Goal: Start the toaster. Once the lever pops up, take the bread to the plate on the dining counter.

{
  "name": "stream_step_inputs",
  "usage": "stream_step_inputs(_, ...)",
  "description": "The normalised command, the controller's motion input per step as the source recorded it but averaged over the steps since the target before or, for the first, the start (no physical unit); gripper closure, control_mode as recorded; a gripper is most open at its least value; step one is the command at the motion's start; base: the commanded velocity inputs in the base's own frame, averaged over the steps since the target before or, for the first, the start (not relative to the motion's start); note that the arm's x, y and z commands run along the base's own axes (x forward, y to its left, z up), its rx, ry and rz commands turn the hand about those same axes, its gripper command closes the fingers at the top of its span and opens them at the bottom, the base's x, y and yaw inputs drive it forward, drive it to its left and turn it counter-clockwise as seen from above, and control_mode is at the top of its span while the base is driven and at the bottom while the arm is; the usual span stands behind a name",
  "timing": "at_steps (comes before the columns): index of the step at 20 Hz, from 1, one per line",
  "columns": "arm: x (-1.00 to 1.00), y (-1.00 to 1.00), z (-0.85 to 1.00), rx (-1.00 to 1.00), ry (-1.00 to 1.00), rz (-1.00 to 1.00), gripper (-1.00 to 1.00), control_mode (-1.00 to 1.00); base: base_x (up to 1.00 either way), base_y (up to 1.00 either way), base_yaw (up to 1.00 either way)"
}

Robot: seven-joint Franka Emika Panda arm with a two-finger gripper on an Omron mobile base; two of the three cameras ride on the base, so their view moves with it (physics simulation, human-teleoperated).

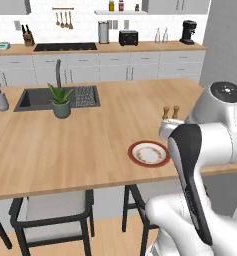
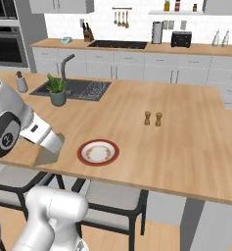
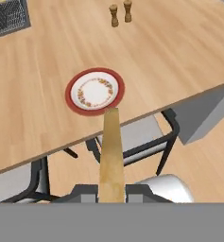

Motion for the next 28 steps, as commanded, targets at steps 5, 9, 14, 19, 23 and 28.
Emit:
stream_step_inputs(5,0.63,-0.62,-0.38,0.24,-0.15,0.19,1.00,-1.00,0.00,0.00,0.00)
stream_step_inputs(9,0.73,-0.33,-0.51,0.22,-0.10,0.26,1.00,-1.00,0.00,0.00,0.00)
stream_step_inputs(14,0.77,-0.08,-0.59,0.17,-0.10,0.25,1.00,-1.00,0.00,0.00,0.00)
stream_step_inputs(19,0.79,0.00,-0.59,0.09,-0.08,0.12,1.00,-1.00,0.00,0.00,0.00)
stream_step_inputs(23,0.94,0.00,-0.33,0.01,-0.06,0.00,1.00,-1.00,0.00,0.00,0.00)
stream_step_inputs(28,0.80,0.00,-0.43,0.00,-0.01,0.00,1.00,-1.00,0.00,0.00,0.00)
